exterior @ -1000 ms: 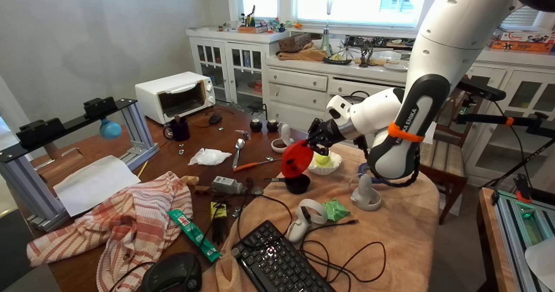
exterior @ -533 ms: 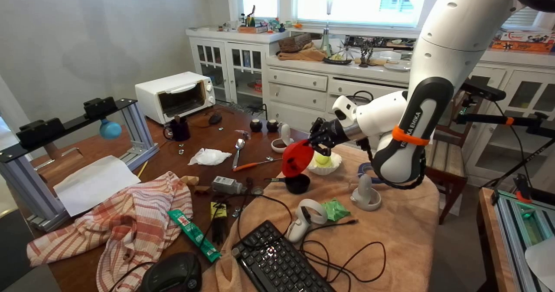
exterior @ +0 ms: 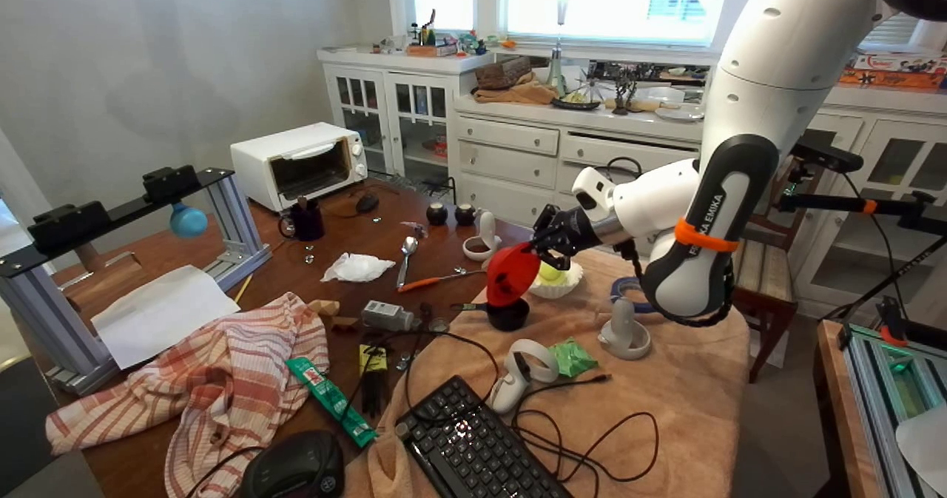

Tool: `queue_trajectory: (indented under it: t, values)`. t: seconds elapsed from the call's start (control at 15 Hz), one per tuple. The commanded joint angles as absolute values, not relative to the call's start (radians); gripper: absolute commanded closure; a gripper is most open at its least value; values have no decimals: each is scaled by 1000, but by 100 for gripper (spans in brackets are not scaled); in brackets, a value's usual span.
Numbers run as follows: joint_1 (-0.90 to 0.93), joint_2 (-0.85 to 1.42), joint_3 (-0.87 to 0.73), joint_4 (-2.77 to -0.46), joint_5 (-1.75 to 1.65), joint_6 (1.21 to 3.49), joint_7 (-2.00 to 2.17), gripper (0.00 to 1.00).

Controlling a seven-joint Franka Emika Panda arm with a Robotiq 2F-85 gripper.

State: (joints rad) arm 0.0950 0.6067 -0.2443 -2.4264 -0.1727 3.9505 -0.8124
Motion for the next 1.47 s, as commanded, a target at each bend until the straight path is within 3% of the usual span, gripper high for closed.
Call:
queue_trajectory:
  t: [0.0,1.4]
  values:
    - [84,603,-234,-2427,-172,3947,-819,97]
    - [123,624,-244,-2425,-63,4000,-909,99]
